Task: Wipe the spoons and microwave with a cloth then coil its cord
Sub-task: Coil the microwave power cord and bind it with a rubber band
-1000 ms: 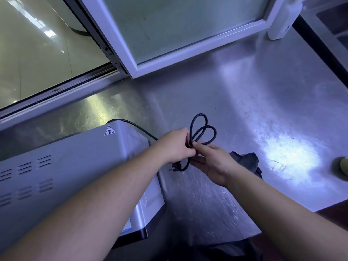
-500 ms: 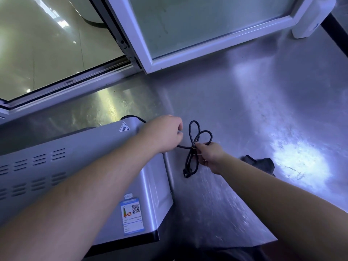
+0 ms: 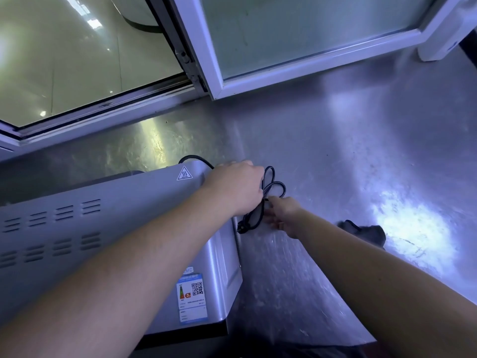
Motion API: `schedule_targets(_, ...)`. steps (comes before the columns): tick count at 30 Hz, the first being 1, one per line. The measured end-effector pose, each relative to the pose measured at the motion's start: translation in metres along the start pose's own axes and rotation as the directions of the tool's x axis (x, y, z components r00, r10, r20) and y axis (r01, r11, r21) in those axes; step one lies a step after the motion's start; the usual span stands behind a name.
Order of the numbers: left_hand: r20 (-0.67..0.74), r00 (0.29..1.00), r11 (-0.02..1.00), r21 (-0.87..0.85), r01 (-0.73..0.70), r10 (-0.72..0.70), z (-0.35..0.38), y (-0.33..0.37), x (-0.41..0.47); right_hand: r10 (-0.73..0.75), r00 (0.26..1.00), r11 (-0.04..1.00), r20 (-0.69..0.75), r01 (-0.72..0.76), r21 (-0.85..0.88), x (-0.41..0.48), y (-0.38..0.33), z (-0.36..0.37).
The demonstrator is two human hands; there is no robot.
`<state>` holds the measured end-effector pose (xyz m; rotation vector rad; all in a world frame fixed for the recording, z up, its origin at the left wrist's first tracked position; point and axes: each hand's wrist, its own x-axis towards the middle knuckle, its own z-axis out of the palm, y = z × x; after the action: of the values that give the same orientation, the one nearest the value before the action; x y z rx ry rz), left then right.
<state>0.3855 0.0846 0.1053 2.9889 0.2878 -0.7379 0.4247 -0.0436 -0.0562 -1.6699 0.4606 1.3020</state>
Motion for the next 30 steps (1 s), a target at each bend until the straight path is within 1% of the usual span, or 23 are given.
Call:
schedule_targets(2,0.006,1.0,1.0,-0.023,0.006,-0.005,-0.005,0.004,-0.002,-0.008,1.0,0.999,0.016,0.009,-0.034,-0.008,0.001,-0.002)
schedule_targets(5,0.005,1.0,1.0,-0.014,0.013,-0.012,-0.011,0.009,-0.01,-0.058,0.998,0.993,0.013,0.059,-0.106,-0.021,0.004,-0.009)
schedule_targets(9,-0.008,1.0,0.999,-0.037,0.025,-0.025,-0.017,0.016,-0.029,-0.105,0.994,0.957,0.019,0.107,-0.271,-0.044,0.009,-0.02)
schedule_targets(12,-0.038,0.999,0.997,-0.066,0.03,-0.032,-0.021,0.025,-0.049,-0.13,0.991,0.901,0.034,0.132,-0.412,-0.062,0.011,-0.027)
schedule_targets(15,-0.077,0.996,0.995,-0.092,0.043,-0.05,-0.021,0.034,-0.073,-0.206,0.978,0.823,0.041,0.196,-0.533,-0.08,0.011,-0.03)
schedule_targets(17,-0.11,0.992,0.992,-0.112,0.05,-0.063,-0.02,0.039,-0.089,-0.3,0.953,0.735,0.043,0.26,-0.626,-0.096,0.008,-0.03)
schedule_targets(19,-0.148,0.986,0.99,-0.128,0.053,-0.072,-0.018,0.041,-0.106,-0.388,0.92,0.624,0.047,0.3,-0.722,-0.115,0.004,-0.029)
schedule_targets(22,-0.194,0.976,0.986,-0.154,0.067,-0.097,-0.011,0.035,-0.13,-0.439,0.895,0.504,0.076,0.315,-0.804,-0.144,0.002,-0.022)
schedule_targets(23,-0.209,0.972,0.984,-0.163,0.073,-0.107,-0.009,0.03,-0.138,-0.452,0.888,0.493,0.087,0.33,-0.805,-0.152,0.002,-0.018)
schedule_targets(25,-0.233,0.964,0.979,-0.186,0.087,-0.13,-0.003,0.018,-0.155,-0.48,0.874,0.526,0.076,0.356,-0.772,-0.172,0.005,-0.008)
schedule_targets(27,-0.256,0.952,0.969,-0.219,0.11,-0.166,0.003,0.0,-0.173,-0.495,0.862,0.529,0.111,0.4,-0.748,-0.196,0.01,0.005)
schedule_targets(28,-0.263,0.946,0.962,-0.242,0.127,-0.191,0.008,-0.011,-0.182,-0.501,0.856,0.543,0.128,0.426,-0.724,-0.204,0.015,0.012)
schedule_targets(30,-0.275,0.93,0.944,-0.286,0.163,-0.243,0.021,-0.038,-0.202,-0.533,0.838,0.608,0.115,0.475,-0.636,-0.217,0.029,0.028)
